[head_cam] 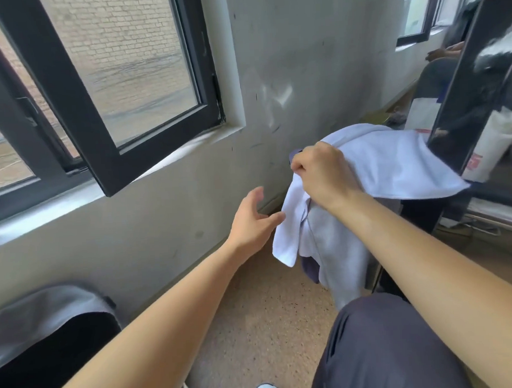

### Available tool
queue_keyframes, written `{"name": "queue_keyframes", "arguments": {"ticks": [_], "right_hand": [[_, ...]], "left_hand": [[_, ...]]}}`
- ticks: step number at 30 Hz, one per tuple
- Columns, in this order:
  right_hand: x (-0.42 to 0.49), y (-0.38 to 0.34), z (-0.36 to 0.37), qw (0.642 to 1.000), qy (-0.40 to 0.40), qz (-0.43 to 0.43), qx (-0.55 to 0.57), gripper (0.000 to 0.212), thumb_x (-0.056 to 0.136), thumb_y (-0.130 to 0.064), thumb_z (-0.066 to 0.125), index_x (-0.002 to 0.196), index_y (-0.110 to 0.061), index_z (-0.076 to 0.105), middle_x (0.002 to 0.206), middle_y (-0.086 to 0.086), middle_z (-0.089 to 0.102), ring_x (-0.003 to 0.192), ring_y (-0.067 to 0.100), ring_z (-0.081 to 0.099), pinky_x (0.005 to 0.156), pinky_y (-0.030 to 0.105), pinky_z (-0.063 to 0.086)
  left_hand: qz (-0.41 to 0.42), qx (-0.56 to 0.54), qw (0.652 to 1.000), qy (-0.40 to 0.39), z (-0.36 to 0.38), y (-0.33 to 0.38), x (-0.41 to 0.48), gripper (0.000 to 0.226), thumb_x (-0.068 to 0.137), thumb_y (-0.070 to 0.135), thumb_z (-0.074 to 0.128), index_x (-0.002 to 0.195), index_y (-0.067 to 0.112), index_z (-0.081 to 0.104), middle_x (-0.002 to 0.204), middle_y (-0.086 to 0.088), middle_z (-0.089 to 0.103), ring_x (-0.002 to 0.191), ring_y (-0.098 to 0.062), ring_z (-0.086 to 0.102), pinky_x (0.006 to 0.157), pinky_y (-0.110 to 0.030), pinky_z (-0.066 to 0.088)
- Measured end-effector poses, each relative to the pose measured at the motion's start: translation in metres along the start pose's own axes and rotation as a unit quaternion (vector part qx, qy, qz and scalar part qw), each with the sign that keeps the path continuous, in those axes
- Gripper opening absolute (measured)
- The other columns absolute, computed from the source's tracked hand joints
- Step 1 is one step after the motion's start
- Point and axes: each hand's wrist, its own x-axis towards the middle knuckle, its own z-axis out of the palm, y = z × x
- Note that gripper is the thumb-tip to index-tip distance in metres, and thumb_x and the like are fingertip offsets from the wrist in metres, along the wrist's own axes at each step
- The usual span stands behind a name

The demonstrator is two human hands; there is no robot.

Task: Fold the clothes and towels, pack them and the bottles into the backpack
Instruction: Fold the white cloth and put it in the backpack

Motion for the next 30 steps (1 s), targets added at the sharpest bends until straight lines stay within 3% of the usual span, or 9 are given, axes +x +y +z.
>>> {"name": "queue_keyframes", "arguments": {"ticks": [3, 7, 11, 14, 18, 21, 24, 27, 30], "right_hand": [[-0.003, -0.012, -0.012, 0.981, 0.087, -0.029, 0.168, 0.014, 0.075, 0.004, 0.073, 0.077, -0.009, 0.077, 0.073, 0.005, 0.073, 0.069, 0.023, 0.062, 0.064, 0.032, 0.050], [-0.007, -0.022, -0.032, 0.935, 0.046, 0.013, 0.352, 0.012, 0.082, -0.001, 0.077, 0.090, -0.010, 0.080, 0.088, -0.002, 0.076, 0.080, 0.007, 0.070, 0.080, 0.019, 0.055], [-0.012, -0.002, -0.031, 0.975, 0.161, -0.046, 0.149, 0.033, 0.077, -0.014, 0.075, 0.109, -0.010, 0.073, 0.115, 0.007, 0.066, 0.101, 0.027, 0.062, 0.090, 0.032, 0.050], [-0.017, 0.017, -0.028, 0.994, 0.105, -0.008, -0.026, 0.060, 0.074, -0.034, 0.078, 0.127, -0.012, 0.062, 0.127, 0.012, 0.060, 0.110, 0.038, 0.054, 0.091, 0.045, 0.044], [-0.020, 0.020, -0.032, 0.983, 0.009, 0.013, -0.182, 0.075, 0.072, -0.056, 0.072, 0.136, -0.021, 0.054, 0.133, 0.009, 0.058, 0.121, 0.038, 0.047, 0.098, 0.047, 0.026], [-0.019, 0.018, -0.036, 0.974, -0.045, 0.028, -0.220, 0.096, 0.069, -0.061, 0.074, 0.150, -0.025, 0.036, 0.142, 0.014, 0.049, 0.127, 0.041, 0.040, 0.105, 0.050, 0.024], [-0.018, 0.016, -0.043, 0.975, -0.045, 0.025, -0.216, 0.099, 0.068, -0.056, 0.080, 0.150, -0.025, 0.035, 0.140, 0.012, 0.048, 0.124, 0.039, 0.044, 0.102, 0.047, 0.030], [-0.021, 0.020, -0.053, 0.974, -0.032, 0.031, -0.223, 0.097, 0.063, -0.059, 0.083, 0.143, -0.024, 0.041, 0.134, 0.009, 0.051, 0.119, 0.037, 0.046, 0.097, 0.048, 0.035], [-0.028, 0.023, -0.062, 0.967, -0.095, 0.071, -0.225, 0.109, 0.061, -0.067, 0.081, 0.148, -0.028, 0.029, 0.147, 0.009, 0.038, 0.129, 0.041, 0.038, 0.101, 0.056, 0.035]], "left_hand": [[0.052, -0.075, 0.995, -0.043, 0.008, 0.023, 0.014, 0.078, 0.084, 0.031, 0.080, 0.151, 0.033, 0.042, 0.149, 0.010, 0.050, 0.087, -0.013, 0.067, 0.090, -0.037, 0.059], [0.105, -0.081, 0.991, -0.025, 0.011, 0.051, 0.026, 0.010, 0.091, 0.018, 0.070, 0.101, 0.021, 0.072, 0.091, 0.003, 0.073, 0.077, -0.012, 0.065, 0.072, -0.033, 0.053], [0.025, -0.161, 0.979, 0.123, -0.008, 0.048, 0.036, 0.027, 0.092, 0.015, 0.054, 0.082, 0.019, 0.079, 0.076, -0.008, 0.073, 0.071, -0.019, 0.062, 0.064, -0.034, 0.050], [-0.072, -0.219, 0.945, 0.233, -0.030, 0.039, 0.038, 0.030, 0.090, 0.020, 0.052, 0.067, 0.020, 0.071, 0.074, -0.006, 0.065, 0.071, -0.022, 0.057, 0.062, -0.033, 0.045], [-0.139, -0.233, 0.910, 0.312, -0.057, 0.024, 0.029, 0.029, 0.096, 0.021, 0.047, 0.074, 0.020, 0.066, 0.077, -0.004, 0.060, 0.069, -0.022, 0.051, 0.064, -0.033, 0.044], [-0.166, -0.219, 0.896, 0.350, -0.072, 0.009, 0.017, 0.026, 0.091, 0.025, 0.045, 0.087, 0.015, 0.068, 0.082, -0.009, 0.065, 0.072, -0.027, 0.055, 0.070, -0.034, 0.049], [-0.216, -0.196, 0.874, 0.389, -0.082, -0.003, 0.010, 0.038, 0.084, 0.027, 0.041, 0.107, 0.019, 0.070, 0.107, -0.010, 0.072, 0.097, -0.037, 0.068, 0.093, -0.049, 0.058], [-0.262, -0.181, 0.855, 0.410, -0.092, -0.015, 0.005, 0.040, 0.082, 0.023, 0.041, 0.111, 0.020, 0.068, 0.111, -0.009, 0.070, 0.102, -0.040, 0.067, 0.094, -0.053, 0.057], [-0.280, -0.174, 0.848, 0.415, -0.095, -0.014, -0.006, 0.041, 0.084, 0.019, 0.041, 0.116, 0.017, 0.067, 0.115, -0.010, 0.069, 0.103, -0.040, 0.066, 0.095, -0.053, 0.056]]}}
